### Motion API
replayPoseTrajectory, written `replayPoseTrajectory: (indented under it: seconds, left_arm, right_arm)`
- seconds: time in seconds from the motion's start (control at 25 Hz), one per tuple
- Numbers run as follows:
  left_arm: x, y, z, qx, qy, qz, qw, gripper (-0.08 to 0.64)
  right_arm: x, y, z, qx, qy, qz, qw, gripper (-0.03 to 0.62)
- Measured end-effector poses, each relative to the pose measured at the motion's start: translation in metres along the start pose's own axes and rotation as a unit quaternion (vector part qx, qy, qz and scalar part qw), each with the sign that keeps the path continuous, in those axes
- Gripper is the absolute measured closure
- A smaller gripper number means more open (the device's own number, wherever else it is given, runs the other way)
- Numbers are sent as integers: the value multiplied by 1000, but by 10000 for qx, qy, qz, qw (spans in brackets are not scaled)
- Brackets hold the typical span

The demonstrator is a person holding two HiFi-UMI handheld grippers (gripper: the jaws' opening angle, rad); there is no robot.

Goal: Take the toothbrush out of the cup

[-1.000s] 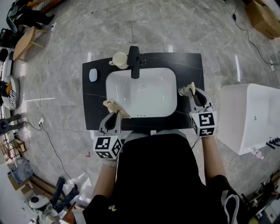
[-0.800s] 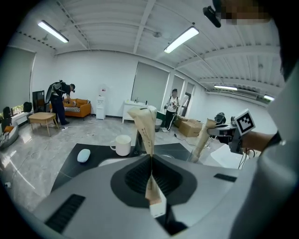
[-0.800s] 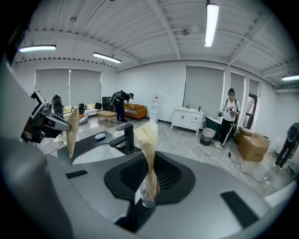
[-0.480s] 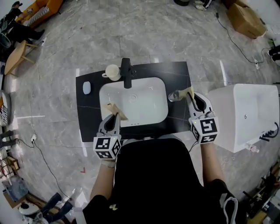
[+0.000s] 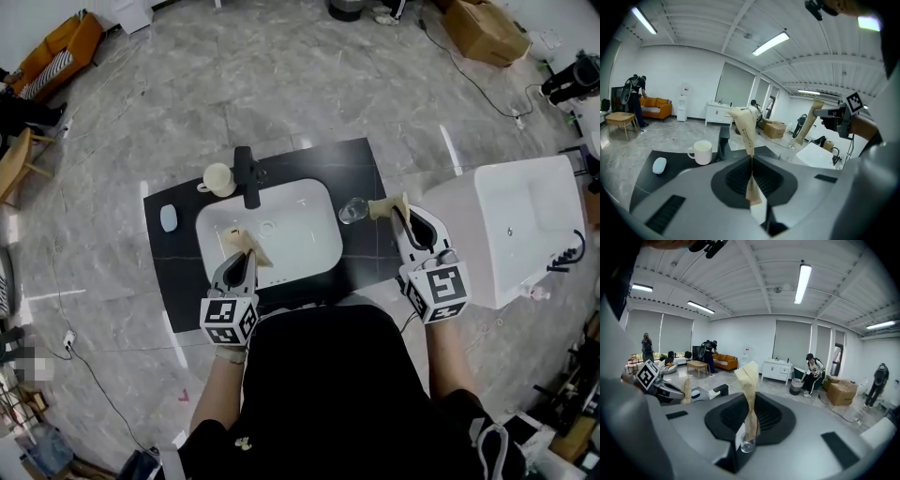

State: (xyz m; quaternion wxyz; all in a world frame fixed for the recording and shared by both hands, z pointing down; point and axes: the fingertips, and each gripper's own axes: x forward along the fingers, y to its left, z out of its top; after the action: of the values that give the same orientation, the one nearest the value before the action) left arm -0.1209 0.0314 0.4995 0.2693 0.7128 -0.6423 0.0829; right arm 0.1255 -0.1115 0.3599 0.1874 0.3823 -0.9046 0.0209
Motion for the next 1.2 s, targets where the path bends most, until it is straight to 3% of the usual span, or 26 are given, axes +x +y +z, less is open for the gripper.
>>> replayPoseTrajectory:
  seconds: [0.36,0.76,1.2]
  left_arm:
    - [33,-34,10,343,131,-760,9964,535]
    - [64,-73,14,768,370,-1510,9849,534]
    - [71,-100,14,1054,541,-1911,9744,535]
  right_arm:
    - [-38,-9,-20,366,136,-520,9979,538]
    - [-74,-12,-70,846,414,-1090,9896,538]
    - [-92,3,-135,1366,701,-1427,9778,538]
